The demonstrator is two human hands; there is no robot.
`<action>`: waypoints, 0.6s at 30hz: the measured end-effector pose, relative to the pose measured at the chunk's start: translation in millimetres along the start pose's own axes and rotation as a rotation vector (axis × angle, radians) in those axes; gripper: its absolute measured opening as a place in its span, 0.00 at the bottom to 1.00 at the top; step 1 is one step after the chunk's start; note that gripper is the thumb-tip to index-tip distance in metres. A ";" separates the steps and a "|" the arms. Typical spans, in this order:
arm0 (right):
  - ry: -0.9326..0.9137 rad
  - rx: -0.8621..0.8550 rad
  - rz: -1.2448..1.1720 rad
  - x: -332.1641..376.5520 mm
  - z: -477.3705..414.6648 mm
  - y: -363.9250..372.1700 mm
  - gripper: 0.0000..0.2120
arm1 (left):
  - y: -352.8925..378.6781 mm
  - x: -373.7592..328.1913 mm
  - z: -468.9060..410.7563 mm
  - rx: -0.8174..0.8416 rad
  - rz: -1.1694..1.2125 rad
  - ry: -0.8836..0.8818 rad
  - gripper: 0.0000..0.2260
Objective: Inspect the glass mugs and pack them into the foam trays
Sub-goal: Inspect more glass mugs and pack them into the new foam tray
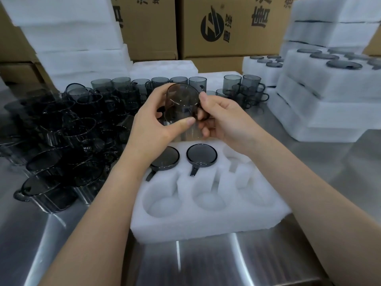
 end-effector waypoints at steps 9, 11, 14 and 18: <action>-0.048 0.159 -0.131 1.9 2.1 2.8 0.15 | -3.1 -1.5 -2.3 -0.051 -0.020 -0.046 0.21; -0.092 0.199 -0.162 5.2 4.5 4.3 0.13 | -4.2 -2.4 -3.1 -0.048 0.032 -0.072 0.21; -0.168 0.217 -0.185 10.9 7.0 5.1 0.11 | -3.9 -3.6 -4.5 -0.043 0.109 -0.111 0.19; -0.222 0.139 -0.110 13.2 7.1 1.1 0.09 | 0.7 -1.9 -1.6 -0.024 0.163 -0.164 0.17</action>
Point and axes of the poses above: each hand's wrist, its own z-axis away from the middle knuckle, its own y-axis out of the palm, x = y × z, the point moved 6 cm from there along -z, towards the middle knuckle, and after that the axes turned 12 degrees about y, right-handed, at the moved point
